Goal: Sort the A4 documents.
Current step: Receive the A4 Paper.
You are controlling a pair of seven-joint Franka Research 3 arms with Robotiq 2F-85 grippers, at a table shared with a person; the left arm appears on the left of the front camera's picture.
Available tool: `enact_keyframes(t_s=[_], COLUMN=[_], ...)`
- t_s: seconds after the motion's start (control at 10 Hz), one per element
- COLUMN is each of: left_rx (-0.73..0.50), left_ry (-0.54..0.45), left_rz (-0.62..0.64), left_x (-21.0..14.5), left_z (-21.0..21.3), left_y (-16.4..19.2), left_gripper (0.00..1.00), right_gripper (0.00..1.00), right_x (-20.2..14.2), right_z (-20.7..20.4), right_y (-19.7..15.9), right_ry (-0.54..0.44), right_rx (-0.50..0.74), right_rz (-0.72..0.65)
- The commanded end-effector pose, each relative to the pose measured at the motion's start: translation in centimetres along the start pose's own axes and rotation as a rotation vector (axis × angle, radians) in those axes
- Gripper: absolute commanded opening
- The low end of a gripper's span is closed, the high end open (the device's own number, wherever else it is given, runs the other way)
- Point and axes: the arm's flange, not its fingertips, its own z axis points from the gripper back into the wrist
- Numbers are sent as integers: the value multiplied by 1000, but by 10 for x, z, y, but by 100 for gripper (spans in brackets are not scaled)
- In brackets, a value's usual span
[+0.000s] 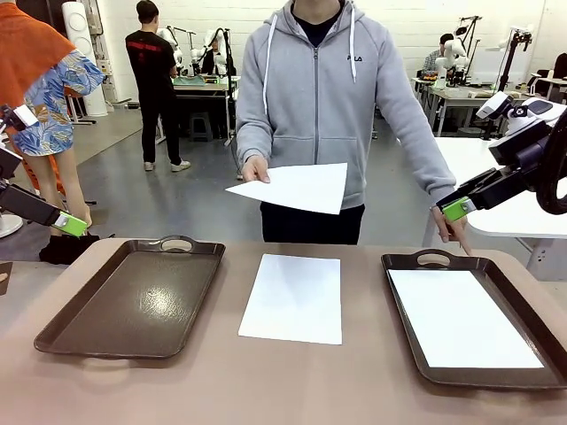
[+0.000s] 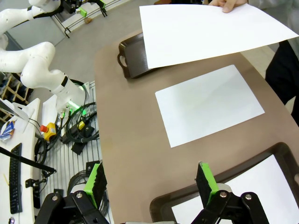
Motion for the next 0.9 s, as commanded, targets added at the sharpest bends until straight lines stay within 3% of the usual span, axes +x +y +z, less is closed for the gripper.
enact_keyframes(t_s=[0.0, 0.8], left_rx=[-15, -15], left_ry=[-11, -11], left_rz=[-9, -9], left_x=[-1, -1], left_z=[0, 0], left_y=[2, 2], left_gripper=[100, 100], right_gripper=[100, 100], right_x=[0, 0], right_z=[1, 1], right_y=[1, 1], right_ry=[8, 8], right_rx=[-2, -2], right_rz=[5, 5])
